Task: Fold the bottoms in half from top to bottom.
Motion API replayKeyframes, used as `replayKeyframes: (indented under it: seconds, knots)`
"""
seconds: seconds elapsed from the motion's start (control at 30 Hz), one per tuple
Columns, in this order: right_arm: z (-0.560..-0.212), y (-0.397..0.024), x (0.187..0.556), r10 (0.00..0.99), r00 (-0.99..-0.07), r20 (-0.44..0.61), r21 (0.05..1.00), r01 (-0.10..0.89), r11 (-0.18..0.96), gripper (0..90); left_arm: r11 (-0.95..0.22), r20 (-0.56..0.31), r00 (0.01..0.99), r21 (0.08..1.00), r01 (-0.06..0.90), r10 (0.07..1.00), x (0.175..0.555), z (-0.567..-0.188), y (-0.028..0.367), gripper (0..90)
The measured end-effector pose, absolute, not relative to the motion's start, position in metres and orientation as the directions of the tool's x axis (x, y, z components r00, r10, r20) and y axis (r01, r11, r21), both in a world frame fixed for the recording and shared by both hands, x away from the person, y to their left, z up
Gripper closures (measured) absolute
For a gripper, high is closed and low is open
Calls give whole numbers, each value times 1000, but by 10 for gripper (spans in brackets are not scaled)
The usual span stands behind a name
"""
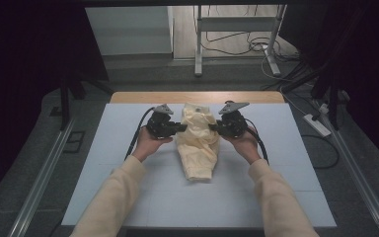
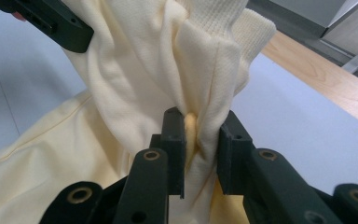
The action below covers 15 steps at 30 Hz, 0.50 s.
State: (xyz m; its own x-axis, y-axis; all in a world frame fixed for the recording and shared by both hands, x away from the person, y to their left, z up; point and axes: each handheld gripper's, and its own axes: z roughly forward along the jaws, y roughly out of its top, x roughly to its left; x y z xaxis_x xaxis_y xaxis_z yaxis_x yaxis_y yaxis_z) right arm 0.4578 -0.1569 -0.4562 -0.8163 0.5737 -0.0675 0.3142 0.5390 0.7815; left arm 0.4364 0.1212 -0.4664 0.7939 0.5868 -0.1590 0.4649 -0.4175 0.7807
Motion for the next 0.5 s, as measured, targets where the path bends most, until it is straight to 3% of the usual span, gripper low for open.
replayKeyframes:
  seconds: [0.5]
  knots:
    - [-471, -157, 446, 561, -826, -52, 774, 322, 545, 748, -437, -158, 800, 768, 468, 579, 424, -481, 122, 825]
